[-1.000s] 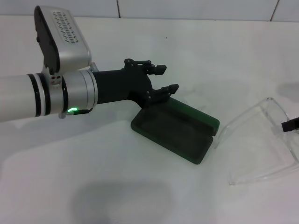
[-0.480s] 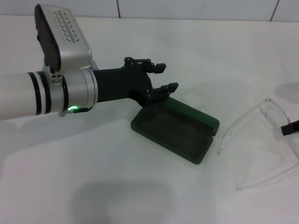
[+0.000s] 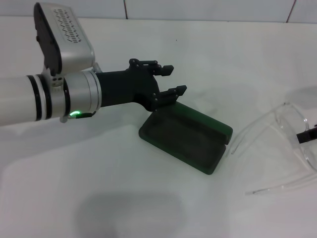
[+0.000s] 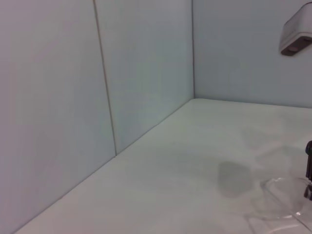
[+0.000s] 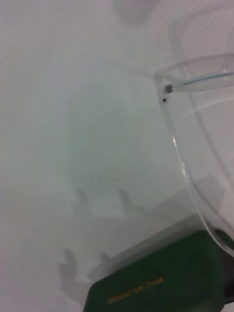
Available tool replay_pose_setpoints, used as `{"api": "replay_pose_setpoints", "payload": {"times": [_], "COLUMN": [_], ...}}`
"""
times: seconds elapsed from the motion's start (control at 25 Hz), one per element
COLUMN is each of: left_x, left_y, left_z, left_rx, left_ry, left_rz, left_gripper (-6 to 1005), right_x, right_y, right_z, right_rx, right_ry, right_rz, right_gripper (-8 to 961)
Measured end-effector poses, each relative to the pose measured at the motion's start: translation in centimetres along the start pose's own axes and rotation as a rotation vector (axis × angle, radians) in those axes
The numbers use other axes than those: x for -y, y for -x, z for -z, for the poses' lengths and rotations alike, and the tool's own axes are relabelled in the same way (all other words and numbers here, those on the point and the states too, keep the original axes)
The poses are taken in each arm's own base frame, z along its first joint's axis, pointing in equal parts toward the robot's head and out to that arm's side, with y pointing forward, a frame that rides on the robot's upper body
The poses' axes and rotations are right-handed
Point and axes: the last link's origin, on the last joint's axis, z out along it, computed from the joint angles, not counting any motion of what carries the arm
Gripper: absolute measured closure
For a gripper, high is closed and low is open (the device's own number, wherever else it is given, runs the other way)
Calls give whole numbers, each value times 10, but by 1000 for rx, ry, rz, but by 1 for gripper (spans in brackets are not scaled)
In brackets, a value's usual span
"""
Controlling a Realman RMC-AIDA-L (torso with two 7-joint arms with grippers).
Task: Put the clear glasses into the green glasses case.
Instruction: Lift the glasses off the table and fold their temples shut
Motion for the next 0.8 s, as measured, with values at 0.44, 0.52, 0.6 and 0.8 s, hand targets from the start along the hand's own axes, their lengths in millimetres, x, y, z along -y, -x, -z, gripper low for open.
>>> {"api": "replay_pose_setpoints", "payload": {"times": [0.44,0.52,0.6,0.8], "left_x": [1,0,-1,-13], "left_y": [1,1,4,10], "left_z": [3,3,5,17], "left_rx": [-10,-12,-15,-59], "left_ry": [-11,-9,-10,23], "left_rz": [15,19,31,23], "left_gripper": [454,452,450,446], "right_x": [10,14,17,21], "right_y": [1,-3,-7,-15], "right_z": [35,42,48,62], "right_rx": [262,329,391,550], "right_ry": [114,125,135,168], "right_rz": [32,34,40,68], "right_gripper": [840,840,840,840]}}
